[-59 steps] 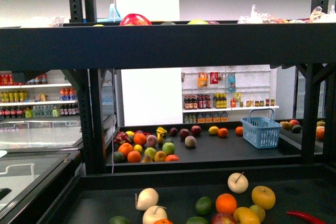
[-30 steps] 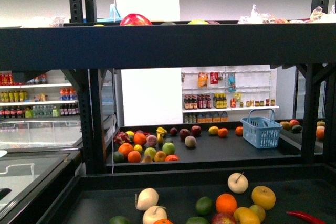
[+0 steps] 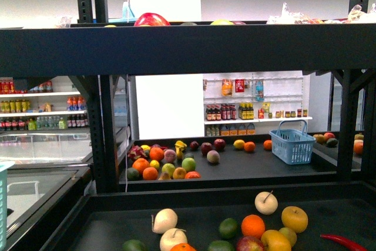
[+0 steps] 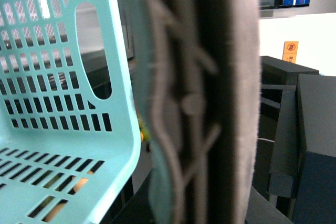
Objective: Pick lemon from shelf
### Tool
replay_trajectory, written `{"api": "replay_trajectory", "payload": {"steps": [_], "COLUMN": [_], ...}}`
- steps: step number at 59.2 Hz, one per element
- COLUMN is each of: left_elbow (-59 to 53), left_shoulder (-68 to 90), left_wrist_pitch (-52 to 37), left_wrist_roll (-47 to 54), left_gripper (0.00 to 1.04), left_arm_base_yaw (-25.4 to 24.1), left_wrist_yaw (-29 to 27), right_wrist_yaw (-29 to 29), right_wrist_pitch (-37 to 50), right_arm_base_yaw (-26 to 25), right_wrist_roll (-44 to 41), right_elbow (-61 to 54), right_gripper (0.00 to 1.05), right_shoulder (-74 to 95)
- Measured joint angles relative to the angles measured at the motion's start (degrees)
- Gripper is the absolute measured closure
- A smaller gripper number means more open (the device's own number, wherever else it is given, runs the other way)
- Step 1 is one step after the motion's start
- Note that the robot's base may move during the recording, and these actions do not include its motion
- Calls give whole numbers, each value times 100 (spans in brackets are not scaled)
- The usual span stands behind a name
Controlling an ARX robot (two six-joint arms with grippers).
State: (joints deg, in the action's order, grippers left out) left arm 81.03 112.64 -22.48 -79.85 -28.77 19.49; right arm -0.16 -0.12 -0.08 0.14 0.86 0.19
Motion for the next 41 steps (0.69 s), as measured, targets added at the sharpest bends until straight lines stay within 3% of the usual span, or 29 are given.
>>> {"api": "replay_trajectory", "payload": {"steps": [21, 41], "left_elbow": [-420, -890], "left_shoulder": [-599, -1585], "left_wrist_pitch": [205, 369], "left_wrist_roll": [863, 1628], "left_gripper": [94, 95], "left_arm_base_yaw": [380, 1443], "left_wrist_yaw": [236, 1202], "right_wrist_yaw": [0, 0], "right_wrist_pitch": [0, 0], "right_arm_base_yaw": [0, 0], "right_wrist_roll": [0, 0], "right_elbow": [0, 0], "right_gripper": [7, 7], "right_shoulder": [0, 0]}}
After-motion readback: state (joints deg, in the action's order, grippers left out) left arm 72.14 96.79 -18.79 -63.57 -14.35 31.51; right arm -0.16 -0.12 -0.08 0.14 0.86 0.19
